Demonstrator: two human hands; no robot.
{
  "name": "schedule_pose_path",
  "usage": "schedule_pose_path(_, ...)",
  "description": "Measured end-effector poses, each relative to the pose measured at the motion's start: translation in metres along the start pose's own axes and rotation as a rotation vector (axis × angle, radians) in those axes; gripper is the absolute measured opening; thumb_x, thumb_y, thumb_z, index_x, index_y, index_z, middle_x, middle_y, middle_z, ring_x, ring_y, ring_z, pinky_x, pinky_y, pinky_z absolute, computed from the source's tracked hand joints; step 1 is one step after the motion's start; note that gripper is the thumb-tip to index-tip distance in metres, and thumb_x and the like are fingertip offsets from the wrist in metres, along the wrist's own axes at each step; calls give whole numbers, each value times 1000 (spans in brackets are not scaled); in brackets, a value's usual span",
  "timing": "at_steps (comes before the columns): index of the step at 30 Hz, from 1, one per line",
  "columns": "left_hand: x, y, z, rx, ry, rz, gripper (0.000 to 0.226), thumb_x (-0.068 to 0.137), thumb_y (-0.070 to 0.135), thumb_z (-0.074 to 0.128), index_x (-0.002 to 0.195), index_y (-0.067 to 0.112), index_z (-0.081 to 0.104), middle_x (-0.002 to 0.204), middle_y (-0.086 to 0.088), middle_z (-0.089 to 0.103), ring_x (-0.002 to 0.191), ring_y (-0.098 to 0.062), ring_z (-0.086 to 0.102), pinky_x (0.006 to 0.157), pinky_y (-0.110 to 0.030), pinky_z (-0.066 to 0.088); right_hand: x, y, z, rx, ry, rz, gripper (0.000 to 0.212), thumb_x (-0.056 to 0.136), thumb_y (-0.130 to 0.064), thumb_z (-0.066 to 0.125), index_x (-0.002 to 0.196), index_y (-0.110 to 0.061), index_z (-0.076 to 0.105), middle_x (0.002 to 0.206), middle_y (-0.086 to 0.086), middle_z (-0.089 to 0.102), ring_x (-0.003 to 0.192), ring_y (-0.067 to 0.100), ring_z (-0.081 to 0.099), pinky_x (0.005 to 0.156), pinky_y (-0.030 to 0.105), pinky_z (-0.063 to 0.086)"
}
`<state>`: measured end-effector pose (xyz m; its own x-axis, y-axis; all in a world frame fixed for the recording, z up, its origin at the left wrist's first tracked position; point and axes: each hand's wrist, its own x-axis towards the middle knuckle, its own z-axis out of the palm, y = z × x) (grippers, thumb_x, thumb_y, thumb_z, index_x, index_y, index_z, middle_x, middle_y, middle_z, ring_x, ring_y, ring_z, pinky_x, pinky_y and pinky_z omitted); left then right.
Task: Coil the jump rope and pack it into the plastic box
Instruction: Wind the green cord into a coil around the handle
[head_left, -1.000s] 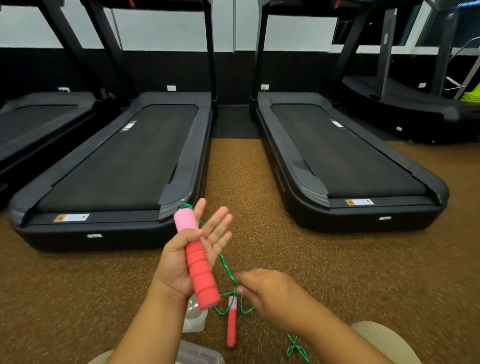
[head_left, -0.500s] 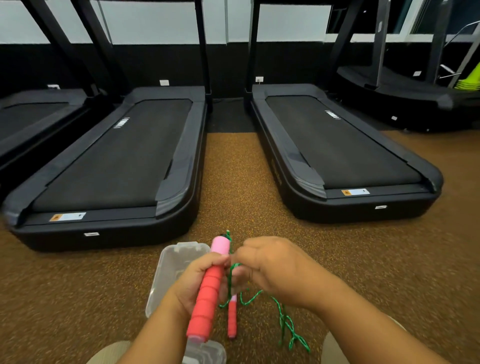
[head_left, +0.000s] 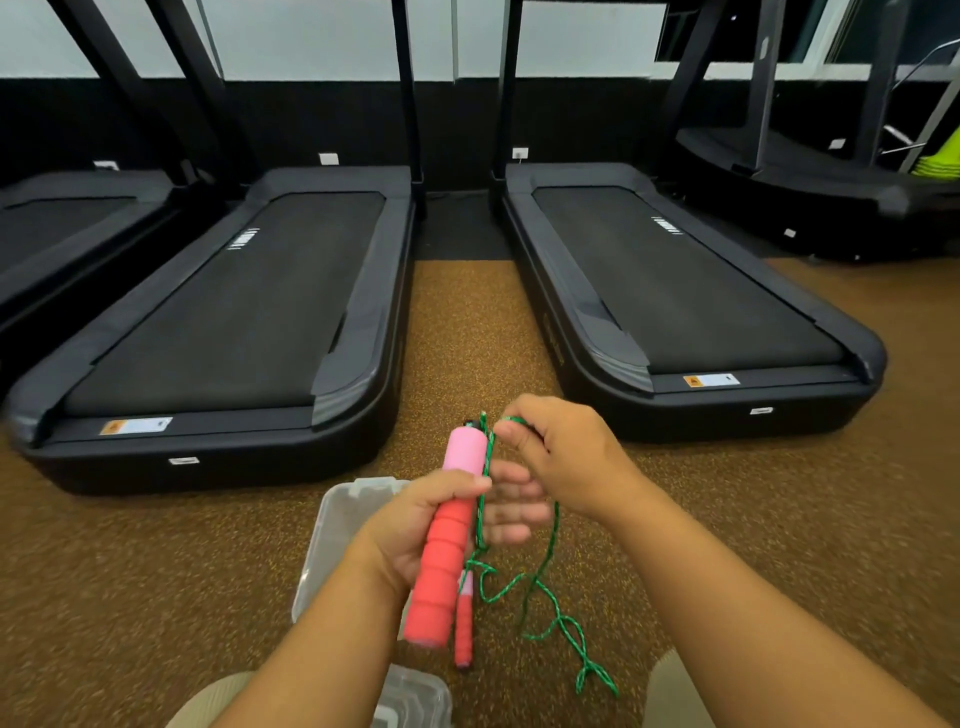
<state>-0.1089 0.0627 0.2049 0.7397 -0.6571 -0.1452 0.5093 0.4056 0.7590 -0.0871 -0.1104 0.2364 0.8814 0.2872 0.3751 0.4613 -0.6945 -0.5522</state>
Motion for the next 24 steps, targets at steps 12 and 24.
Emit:
schedule_pose_path(12, 20, 70, 26, 125, 62, 148, 29, 78, 0, 53, 106, 0, 60, 88, -16, 75, 77, -23, 74, 64, -24, 60, 62, -16, -21, 62, 126, 130, 16, 95, -31, 52, 82, -31, 62, 65, -13, 54, 71, 13, 51, 67, 31, 41)
schedule_pose_path(24, 17, 80, 26, -138, 42, 284, 44, 75, -6, 57, 119, -10, 60, 119, -30, 62, 108, -36, 65, 95, -39, 49, 32, -32, -13, -141, -139, 131, 24, 99, -23, 42, 99, -8, 61, 100, 14, 68, 80, 25, 56, 70, 33, 44)
